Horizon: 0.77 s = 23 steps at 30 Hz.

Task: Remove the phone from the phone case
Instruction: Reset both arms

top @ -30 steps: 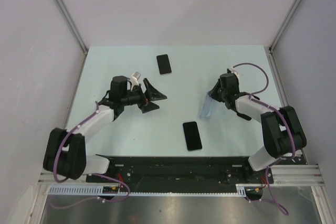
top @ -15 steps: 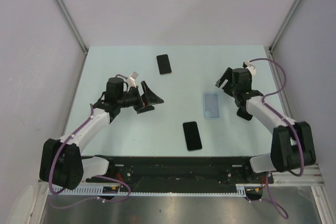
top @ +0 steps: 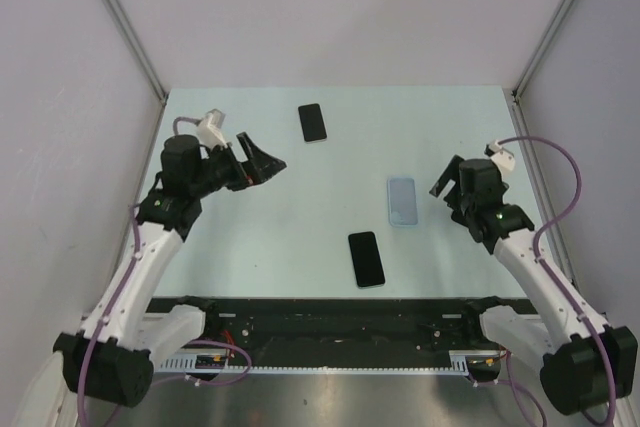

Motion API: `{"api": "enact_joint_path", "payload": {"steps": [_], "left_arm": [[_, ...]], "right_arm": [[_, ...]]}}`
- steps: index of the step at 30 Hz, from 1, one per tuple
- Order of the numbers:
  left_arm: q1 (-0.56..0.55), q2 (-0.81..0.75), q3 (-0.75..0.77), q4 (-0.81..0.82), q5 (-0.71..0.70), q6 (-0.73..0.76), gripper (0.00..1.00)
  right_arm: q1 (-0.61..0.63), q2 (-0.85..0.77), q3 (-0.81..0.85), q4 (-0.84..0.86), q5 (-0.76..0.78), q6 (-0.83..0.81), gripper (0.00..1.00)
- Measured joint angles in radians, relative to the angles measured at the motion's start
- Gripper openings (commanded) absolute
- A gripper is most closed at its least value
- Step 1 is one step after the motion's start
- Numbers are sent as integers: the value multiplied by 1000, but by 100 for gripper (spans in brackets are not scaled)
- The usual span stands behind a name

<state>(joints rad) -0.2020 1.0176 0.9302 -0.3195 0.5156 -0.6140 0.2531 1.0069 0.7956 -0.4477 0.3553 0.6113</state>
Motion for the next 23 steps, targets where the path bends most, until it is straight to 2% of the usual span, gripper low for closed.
{"api": "enact_joint_path", "payload": {"steps": [5, 8, 17, 23], "left_arm": [[8, -154, 0, -44, -171, 62, 100], [8, -196, -2, -55, -222, 87, 100], [8, -246, -87, -66, -302, 96, 100], [8, -252, -89, -60, -298, 104, 100]], "right_arm": [[38, -150, -123, -87, 6, 43, 89], [45, -207, -171, -130, 18, 55, 89], [47, -284, -181, -188, 52, 62, 89], [47, -294, -181, -189, 55, 63, 89]]}}
